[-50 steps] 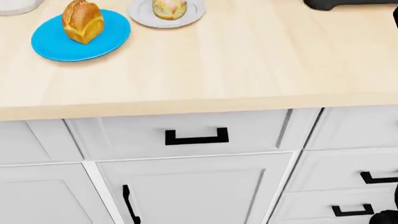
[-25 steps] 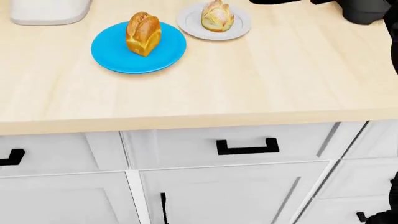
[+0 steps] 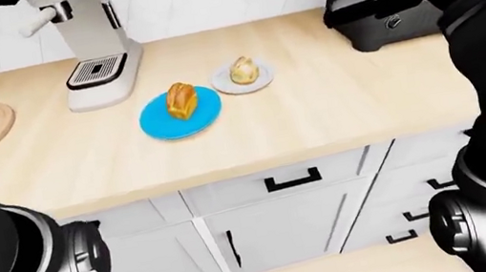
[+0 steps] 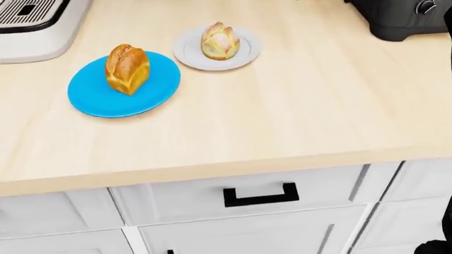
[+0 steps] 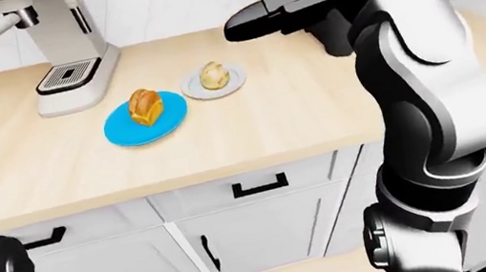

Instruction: Place all breads on the cutting board.

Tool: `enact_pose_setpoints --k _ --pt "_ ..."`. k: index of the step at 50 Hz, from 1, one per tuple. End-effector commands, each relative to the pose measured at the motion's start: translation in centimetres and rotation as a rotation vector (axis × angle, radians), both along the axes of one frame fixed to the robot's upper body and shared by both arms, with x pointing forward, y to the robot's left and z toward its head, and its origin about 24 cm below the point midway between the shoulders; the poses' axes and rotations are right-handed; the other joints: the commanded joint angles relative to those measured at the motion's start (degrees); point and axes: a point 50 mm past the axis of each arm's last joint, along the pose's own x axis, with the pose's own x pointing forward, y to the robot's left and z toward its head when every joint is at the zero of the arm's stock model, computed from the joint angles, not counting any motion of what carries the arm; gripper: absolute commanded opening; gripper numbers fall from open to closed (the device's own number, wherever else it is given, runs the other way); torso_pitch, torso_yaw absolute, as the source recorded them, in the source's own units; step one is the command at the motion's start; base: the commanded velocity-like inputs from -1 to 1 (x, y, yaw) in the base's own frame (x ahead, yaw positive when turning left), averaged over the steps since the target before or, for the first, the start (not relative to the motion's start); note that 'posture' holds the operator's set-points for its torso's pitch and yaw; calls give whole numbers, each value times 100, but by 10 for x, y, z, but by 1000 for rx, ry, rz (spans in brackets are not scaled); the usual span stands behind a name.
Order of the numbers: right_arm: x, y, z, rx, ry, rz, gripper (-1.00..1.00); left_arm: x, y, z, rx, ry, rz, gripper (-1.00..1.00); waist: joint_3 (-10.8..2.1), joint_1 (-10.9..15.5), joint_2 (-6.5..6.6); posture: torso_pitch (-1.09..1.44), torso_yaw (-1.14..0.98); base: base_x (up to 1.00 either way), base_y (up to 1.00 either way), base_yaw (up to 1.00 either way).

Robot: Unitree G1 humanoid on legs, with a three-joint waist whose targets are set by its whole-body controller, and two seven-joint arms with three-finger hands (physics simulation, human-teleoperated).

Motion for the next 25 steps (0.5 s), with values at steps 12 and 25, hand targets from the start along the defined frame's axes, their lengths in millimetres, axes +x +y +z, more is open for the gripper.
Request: enact_pose_setpoints --k 12,25 --pt "-9 1 12 7 -59 12 100 -5 4 4 -13 -29 20 100 -72 -9 253 0 0 34 4 0" --pt "-5 5 10 -9 -50 21 100 -4 3 6 -10 -35 20 100 20 -6 -211 0 0 0 0 0"
